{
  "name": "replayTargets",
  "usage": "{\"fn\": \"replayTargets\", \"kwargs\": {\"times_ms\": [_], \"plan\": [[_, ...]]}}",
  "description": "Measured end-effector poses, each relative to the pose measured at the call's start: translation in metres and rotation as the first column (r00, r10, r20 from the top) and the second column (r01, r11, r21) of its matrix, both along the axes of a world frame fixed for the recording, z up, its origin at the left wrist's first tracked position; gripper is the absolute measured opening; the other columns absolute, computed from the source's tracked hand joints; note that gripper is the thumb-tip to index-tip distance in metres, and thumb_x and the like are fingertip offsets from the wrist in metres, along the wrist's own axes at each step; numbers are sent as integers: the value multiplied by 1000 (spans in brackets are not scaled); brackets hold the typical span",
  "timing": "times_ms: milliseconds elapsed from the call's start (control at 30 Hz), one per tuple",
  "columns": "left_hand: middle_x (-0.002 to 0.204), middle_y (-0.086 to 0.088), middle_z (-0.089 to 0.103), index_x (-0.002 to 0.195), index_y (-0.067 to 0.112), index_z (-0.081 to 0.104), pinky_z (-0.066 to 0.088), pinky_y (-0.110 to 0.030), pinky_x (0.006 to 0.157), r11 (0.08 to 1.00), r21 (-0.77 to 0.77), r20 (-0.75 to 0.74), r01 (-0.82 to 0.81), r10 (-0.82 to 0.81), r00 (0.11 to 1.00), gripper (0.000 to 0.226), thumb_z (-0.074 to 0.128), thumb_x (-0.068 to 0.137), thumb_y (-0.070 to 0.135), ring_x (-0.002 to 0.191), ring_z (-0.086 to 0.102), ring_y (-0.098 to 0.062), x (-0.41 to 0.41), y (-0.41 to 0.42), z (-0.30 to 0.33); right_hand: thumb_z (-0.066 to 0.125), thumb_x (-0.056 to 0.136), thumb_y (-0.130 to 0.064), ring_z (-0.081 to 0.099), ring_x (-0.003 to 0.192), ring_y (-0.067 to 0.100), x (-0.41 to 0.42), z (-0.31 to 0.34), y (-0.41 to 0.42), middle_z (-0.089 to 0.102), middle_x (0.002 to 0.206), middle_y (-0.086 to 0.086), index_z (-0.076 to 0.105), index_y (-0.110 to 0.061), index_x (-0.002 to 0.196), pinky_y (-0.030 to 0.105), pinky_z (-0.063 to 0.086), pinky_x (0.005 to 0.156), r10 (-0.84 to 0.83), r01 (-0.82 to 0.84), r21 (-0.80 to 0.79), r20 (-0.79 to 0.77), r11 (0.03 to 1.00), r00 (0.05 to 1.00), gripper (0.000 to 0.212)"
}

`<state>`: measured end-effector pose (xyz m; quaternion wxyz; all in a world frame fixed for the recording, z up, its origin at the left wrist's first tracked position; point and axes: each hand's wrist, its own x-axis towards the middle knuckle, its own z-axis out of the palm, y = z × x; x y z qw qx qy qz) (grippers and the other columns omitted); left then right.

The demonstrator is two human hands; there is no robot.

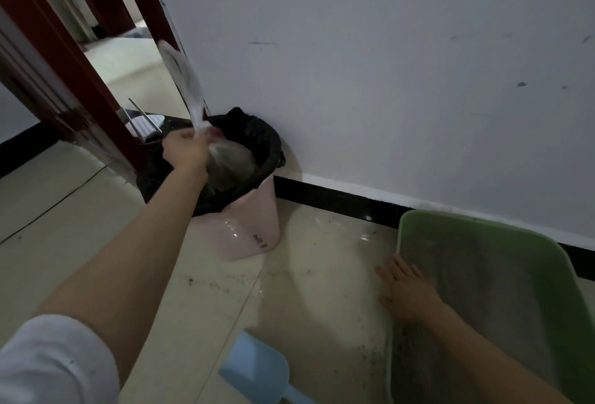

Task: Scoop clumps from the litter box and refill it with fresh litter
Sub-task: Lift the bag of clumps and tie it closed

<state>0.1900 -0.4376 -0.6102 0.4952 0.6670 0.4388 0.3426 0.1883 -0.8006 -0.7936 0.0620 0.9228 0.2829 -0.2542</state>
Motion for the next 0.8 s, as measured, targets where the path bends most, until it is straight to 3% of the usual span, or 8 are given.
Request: {"fn": "replayTargets", "kwargs": {"times_ms": [133,200,267,400,467,567,700,800], "plan": [[109,-19,64,113,0,63,52,-31,76,960,-61,-322,274,-279,905,29,65,84,8,87,63,-26,-9,-5,-42,33,98,-44,-11,146,20,0,0,0,-9,159,5,6,-23,152,40,2,118,5,-5,-5,1,1000,1000,63],[113,-16,63,115,0,63,48,-32,83,875,53,-501,481,-393,771,29,60,88,9,94,60,-26,-10,-11,-34,31,98,-43,-12,146,20,-1,2,0,-9,159,6,7,-23,152,41,2,118,15,-15,-15,-2,1000,1000,62],[119,-12,63,120,10,62,43,-34,97,757,247,-653,605,-330,681,31,56,91,19,109,56,-28,-10,-20,-17,31,99,-43,-12,146,21,-2,3,1,-9,159,6,9,-23,152,42,1,117,11,-11,-13,-11,1000,1000,61],[112,-12,63,121,9,59,40,-28,82,553,496,-601,669,-338,725,30,47,95,19,103,59,-27,-21,-51,-4,33,99,-43,-6,147,21,-1,12,4,-2,159,6,14,-23,151,45,4,117,-31,33,58,-40,998,999,59],[116,-11,59,123,9,57,41,-29,85,416,558,-599,718,-396,696,32,47,95,20,106,56,-27,-32,-70,-12,33,99,-44,2,147,22,0,26,6,5,159,5,15,-23,150,45,6,117,-74,77,165,-25,983,997,58],[134,-15,48,134,10,46,39,-40,100,299,485,-699,822,-432,570,43,50,93,25,123,45,-31,-50,-103,-24,33,98,-46,5,147,21,1,63,0,9,159,2,14,-24,150,44,7,117,-117,103,302,28,948,993,60],[152,-5,25,146,22,24,31,-39,108,277,277,-816,920,-437,378,59,45,94,41,138,27,-22,-72,-151,-2,32,96,-52,-2,147,19,-10,142,-26,2,160,1,5,-26,151,44,3,117,-138,103,341,81,934,987,67],[153,-4,24,147,25,22,27,-41,111,250,214,-840,944,-446,309,62,44,93,46,141,22,-22,-85,-173,45,32,95,-53,-7,147,20,-23,217,-46,-4,159,1,-2,-28,151,45,-1,118,-119,84,322,89,943,989,70]]}}
